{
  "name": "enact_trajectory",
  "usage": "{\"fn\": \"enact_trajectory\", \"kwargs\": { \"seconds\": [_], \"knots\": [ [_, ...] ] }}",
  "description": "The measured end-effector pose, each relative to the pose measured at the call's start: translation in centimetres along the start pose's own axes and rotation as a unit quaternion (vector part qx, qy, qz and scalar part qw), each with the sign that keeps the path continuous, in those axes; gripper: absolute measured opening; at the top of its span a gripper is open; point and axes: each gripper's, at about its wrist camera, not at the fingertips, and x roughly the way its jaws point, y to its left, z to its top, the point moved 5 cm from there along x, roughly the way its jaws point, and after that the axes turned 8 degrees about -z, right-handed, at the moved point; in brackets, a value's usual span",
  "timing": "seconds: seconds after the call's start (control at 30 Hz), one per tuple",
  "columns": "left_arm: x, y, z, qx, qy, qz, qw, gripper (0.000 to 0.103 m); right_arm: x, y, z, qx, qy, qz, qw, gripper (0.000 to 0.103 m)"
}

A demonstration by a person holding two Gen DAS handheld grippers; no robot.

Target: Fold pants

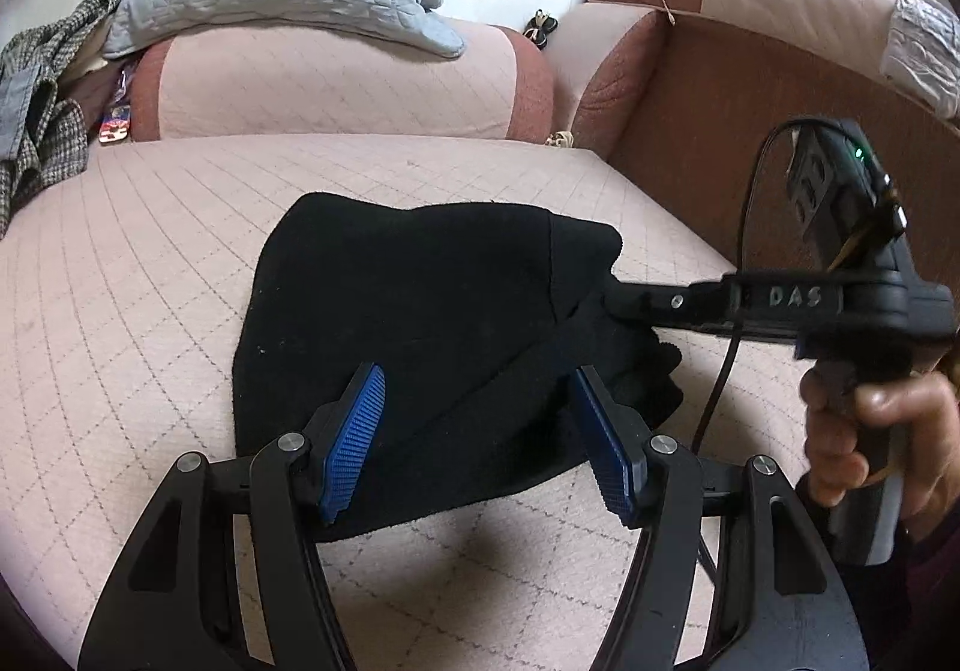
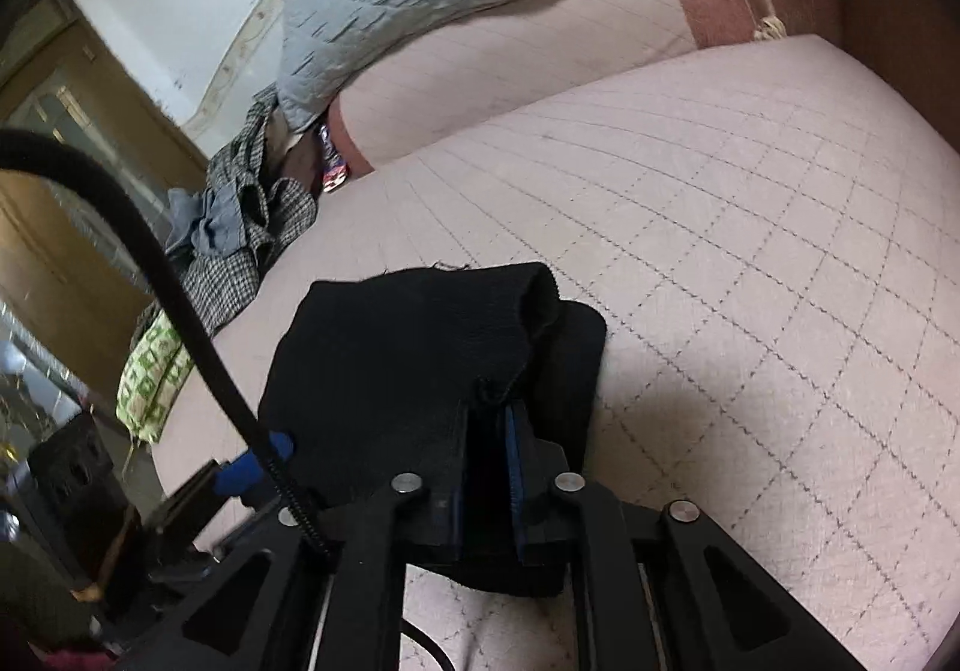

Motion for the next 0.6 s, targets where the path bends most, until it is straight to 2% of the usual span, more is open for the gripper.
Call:
{"fn": "enact_trajectory", "kwargs": {
  "seconds": [0.07, 0.17, 0.27, 0.33, 0.4, 0.6],
  "knots": [
    [-0.2, 0.1, -0.1, -0.002, -0.001, 0.001, 1.0000, 0.064, -1.1, 0.2, 0.2, -0.016, -0.012, -0.015, 1.000, 0.022],
    [-0.6, 0.2, 0.1, -0.010, -0.006, 0.002, 0.9999, 0.064, -3.0, 1.4, 0.3, -0.058, -0.031, -0.031, 0.997, 0.024],
    [-0.9, 0.2, 0.0, -0.013, -0.009, 0.009, 0.9998, 0.064, -3.9, 2.6, 0.4, -0.068, -0.043, -0.022, 0.997, 0.025],
    [-0.9, 0.2, 0.0, -0.013, -0.008, 0.011, 0.9998, 0.064, -4.0, 3.7, 0.5, -0.072, -0.047, 0.003, 0.996, 0.025],
    [-0.9, 0.1, 0.0, -0.013, -0.007, 0.010, 0.9998, 0.064, -3.4, 4.7, 0.4, -0.082, -0.040, 0.015, 0.996, 0.025],
    [-1.2, 0.0, 0.0, -0.010, -0.008, 0.014, 0.9998, 0.064, 0.2, 6.1, 0.2, -0.100, 0.009, 0.013, 0.995, 0.025]
  ]
}}
